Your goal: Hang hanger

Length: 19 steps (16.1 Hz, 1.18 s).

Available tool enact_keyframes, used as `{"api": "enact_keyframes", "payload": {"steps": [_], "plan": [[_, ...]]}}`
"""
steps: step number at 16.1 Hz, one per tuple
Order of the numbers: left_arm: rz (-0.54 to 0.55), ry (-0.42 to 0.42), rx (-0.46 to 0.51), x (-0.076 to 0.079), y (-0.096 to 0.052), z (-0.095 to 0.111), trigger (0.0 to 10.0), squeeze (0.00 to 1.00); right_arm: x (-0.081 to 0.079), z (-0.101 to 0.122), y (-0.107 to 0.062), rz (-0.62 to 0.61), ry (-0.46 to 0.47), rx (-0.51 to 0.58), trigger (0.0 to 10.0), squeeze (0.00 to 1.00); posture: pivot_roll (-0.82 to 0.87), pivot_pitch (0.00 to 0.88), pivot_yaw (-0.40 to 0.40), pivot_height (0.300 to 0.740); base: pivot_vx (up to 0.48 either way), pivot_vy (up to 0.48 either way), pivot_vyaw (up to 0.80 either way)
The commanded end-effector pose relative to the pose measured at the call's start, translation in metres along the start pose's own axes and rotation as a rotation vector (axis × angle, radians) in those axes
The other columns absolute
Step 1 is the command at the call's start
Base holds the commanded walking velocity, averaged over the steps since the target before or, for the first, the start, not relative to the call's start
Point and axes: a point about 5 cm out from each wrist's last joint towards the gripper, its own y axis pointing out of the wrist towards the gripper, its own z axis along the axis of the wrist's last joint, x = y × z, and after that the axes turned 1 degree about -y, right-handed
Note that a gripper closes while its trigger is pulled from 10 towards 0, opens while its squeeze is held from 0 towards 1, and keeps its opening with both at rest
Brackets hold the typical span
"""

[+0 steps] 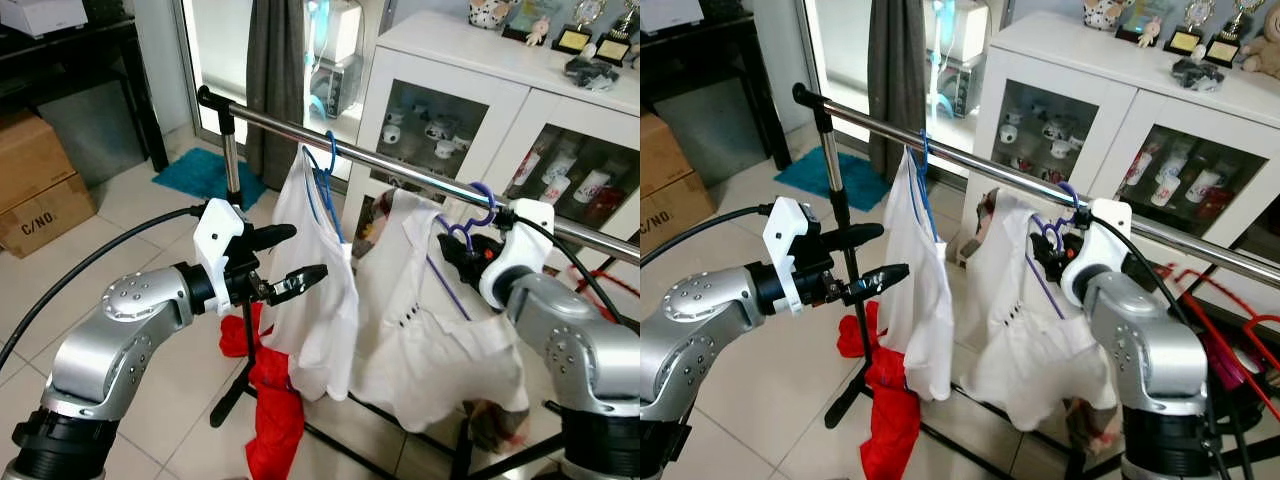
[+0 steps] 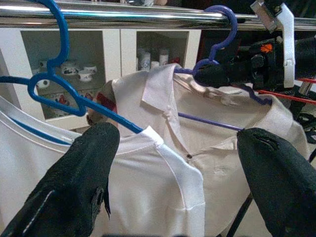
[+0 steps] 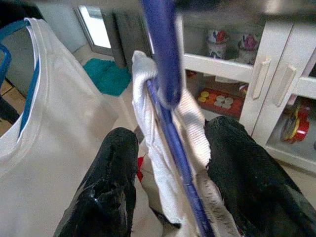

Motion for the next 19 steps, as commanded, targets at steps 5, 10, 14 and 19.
{"api": "enact_keyframes", "payload": {"steps": [5,10,14,19], "plan": [[-0.011,0.016,-0.004,0.003,0.001,-0.002,10.0,0.00,0.000,-0.003,0.002,-0.010,0.007,0.011,0.0,0.00,-0.03,0.000,-0.121,0.740,0.000,0.000,0.00],[-0.014,0.013,-0.007,0.005,0.001,-0.005,10.0,0.00,0.000,-0.009,0.002,-0.003,0.008,0.002,0.0,0.00,-0.03,0.000,-0.118,0.740,0.000,0.000,0.00],[-0.014,0.008,-0.006,0.009,0.001,-0.007,10.0,0.00,0.000,-0.015,0.001,0.003,0.006,-0.010,0.0,0.00,-0.03,0.000,-0.125,0.740,0.000,0.000,0.00],[-0.011,0.006,-0.004,0.011,0.001,-0.011,10.0,0.00,0.003,-0.015,-0.002,0.001,-0.003,-0.003,0.0,0.00,-0.04,0.000,-0.113,0.740,0.000,0.000,0.00]]}}
